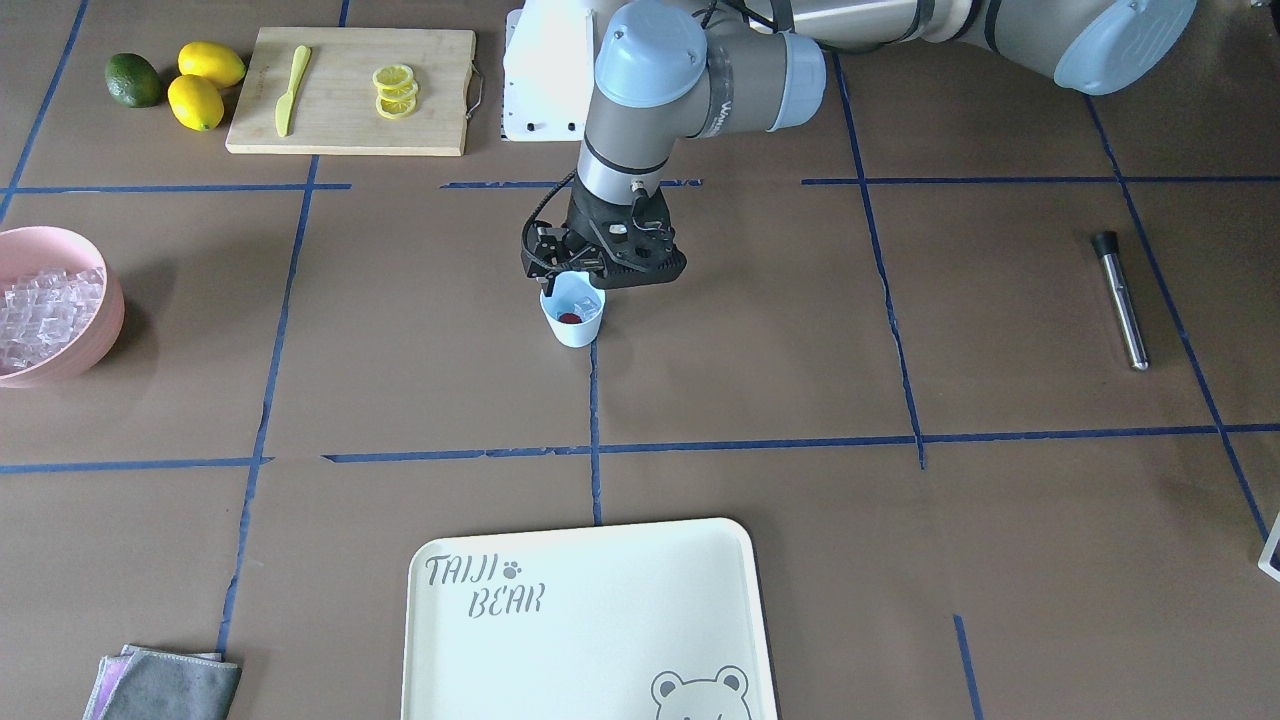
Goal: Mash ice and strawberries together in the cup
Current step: 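Withdraw the left gripper back toward the metal muddler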
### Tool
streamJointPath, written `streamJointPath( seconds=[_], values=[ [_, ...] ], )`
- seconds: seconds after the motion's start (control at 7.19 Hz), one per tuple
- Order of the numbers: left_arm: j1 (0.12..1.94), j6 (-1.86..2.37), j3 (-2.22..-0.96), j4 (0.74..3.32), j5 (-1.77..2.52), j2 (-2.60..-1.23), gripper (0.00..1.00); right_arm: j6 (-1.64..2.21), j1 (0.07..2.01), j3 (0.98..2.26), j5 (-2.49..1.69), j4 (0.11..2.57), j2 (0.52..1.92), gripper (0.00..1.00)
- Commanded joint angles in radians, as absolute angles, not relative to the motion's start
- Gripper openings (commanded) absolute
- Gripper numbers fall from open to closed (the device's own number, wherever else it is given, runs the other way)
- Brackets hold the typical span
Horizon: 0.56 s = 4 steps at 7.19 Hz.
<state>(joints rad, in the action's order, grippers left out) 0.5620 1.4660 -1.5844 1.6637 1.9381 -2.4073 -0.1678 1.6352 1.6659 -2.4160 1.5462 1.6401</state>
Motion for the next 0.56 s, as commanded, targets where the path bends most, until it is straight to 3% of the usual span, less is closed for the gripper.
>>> streamJointPath(
  seconds=[0.0, 0.42],
  values=[
    [0.629, 1.299, -1.697, 1.553, 1.969, -2.299, 1.0, -0.167, 1.635, 1.667, -2.416, 1.546, 1.638, 0.99],
    [0.759, 0.989, -1.923, 1.335, 2.005, -2.107, 1.0, -0.132, 1.635, 1.671, -2.415, 1.545, 1.634, 0.99]
  ],
)
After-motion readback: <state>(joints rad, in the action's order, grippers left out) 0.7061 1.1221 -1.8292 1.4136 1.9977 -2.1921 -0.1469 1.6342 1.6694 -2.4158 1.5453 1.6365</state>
